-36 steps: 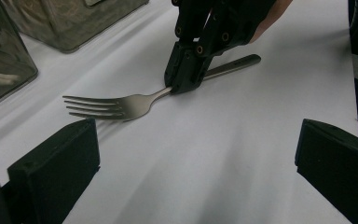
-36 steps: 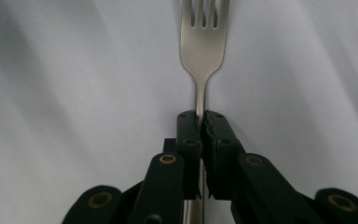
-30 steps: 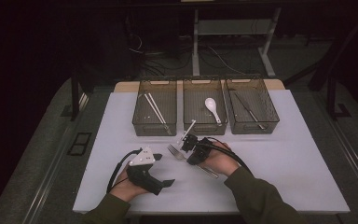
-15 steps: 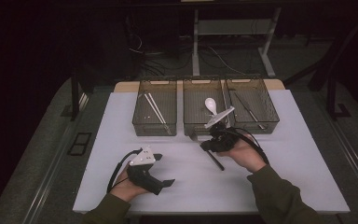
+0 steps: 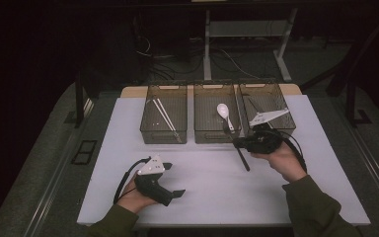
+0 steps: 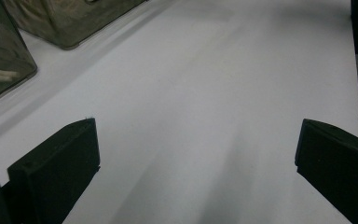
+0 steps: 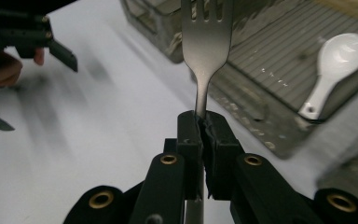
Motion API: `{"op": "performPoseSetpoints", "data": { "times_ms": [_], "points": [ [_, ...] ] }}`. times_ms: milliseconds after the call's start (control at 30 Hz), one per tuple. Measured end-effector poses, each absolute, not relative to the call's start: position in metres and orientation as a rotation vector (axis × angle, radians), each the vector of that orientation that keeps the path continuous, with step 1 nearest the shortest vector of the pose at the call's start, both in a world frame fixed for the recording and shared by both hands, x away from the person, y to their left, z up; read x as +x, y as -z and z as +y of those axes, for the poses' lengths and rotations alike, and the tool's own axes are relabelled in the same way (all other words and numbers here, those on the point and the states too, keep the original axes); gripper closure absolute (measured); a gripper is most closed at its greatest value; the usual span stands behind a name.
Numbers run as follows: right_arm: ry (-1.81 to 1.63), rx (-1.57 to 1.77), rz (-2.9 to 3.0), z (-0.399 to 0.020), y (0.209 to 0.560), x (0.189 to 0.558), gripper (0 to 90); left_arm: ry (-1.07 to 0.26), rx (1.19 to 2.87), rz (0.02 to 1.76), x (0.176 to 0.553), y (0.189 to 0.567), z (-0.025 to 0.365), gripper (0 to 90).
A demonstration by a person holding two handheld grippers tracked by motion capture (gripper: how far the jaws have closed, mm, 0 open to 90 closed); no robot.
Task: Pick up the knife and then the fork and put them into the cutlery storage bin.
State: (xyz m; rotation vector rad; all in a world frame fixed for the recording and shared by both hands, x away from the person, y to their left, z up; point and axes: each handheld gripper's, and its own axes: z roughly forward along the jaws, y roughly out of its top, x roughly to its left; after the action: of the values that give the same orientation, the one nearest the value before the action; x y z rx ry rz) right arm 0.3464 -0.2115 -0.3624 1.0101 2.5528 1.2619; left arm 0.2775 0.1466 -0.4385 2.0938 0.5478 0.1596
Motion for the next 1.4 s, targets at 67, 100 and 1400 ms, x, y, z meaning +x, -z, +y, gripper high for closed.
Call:
{"op": "performPoseSetpoints", "data": {
  "times_ms": [67, 100, 1400],
  "points": [
    [-1.288, 1.013, 2.509, -0.220, 0.359, 0.347, 85.5, -0.160, 2.092, 0.546, 0.277, 0.438, 0.147, 0.0],
    [-1.303, 1.024, 2.500, -0.225, 0.357, 0.348, 85.5, -0.160, 2.093, 0.544, 0.277, 0.438, 0.147, 0.0],
    [-1.189, 1.222, 2.021, -0.327, 0.320, 0.421, 85.5, -0.153, 2.089, 0.551, 0.277, 0.439, 0.146, 0.0]
  ]
}}
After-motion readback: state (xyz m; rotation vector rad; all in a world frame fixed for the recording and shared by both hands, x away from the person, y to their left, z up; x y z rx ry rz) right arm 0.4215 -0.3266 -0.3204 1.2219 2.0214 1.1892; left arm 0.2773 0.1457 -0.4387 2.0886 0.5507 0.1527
